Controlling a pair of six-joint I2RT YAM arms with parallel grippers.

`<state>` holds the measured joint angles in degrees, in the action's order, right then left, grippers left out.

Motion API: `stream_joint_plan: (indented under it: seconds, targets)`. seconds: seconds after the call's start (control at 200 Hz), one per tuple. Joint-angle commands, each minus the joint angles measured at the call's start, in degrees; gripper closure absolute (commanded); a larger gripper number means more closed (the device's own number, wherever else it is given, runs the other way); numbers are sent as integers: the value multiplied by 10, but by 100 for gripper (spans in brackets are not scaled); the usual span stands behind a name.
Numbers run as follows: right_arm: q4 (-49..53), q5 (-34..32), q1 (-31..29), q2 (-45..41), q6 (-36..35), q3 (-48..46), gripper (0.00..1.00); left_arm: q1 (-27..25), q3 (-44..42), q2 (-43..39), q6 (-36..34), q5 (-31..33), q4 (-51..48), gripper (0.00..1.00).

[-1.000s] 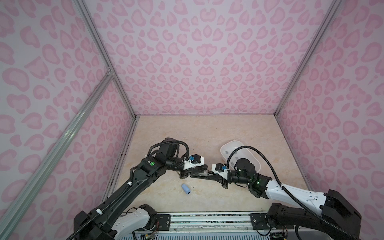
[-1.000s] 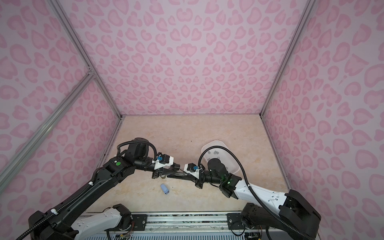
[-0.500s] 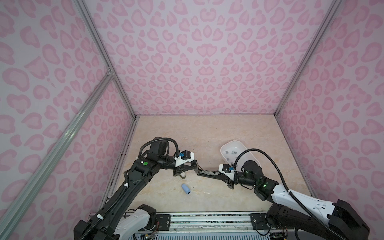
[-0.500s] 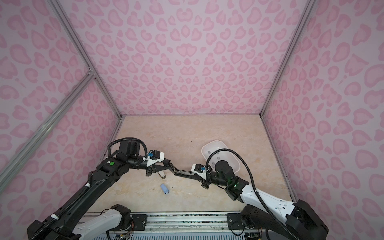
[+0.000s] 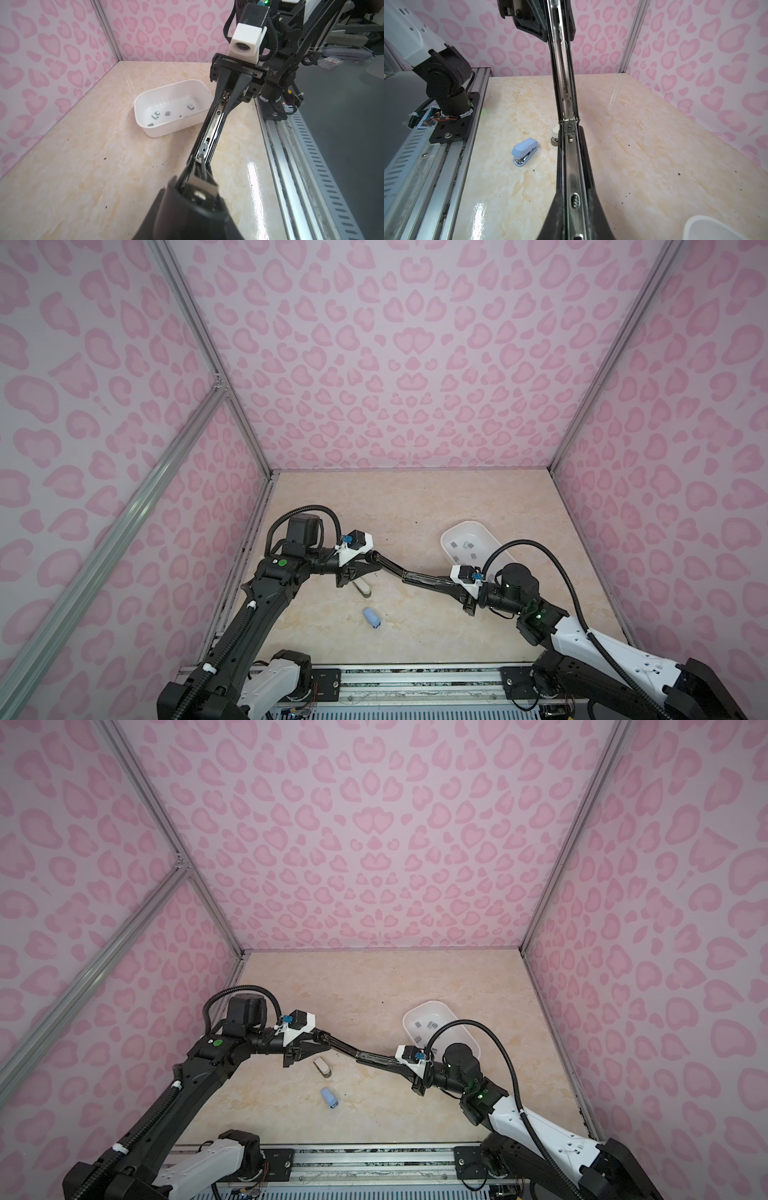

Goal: Load the staples into the stapler

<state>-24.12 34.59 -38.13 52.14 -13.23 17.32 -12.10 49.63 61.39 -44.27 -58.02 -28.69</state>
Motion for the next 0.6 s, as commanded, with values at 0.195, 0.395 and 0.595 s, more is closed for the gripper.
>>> stream_joint_plan:
  seconds: [0.195, 0.395, 0.595]
  targets:
    - [-43, -4, 0, -10, 54, -2, 100, 15, 37, 54, 70, 138, 65, 96]
    - [-27, -102, -3, -7, 89, 16, 100, 15, 37, 51, 124, 172, 97, 88]
    - [-14, -151, -15, 23, 106, 43, 100, 15, 15, -13, 242, 223, 177, 67]
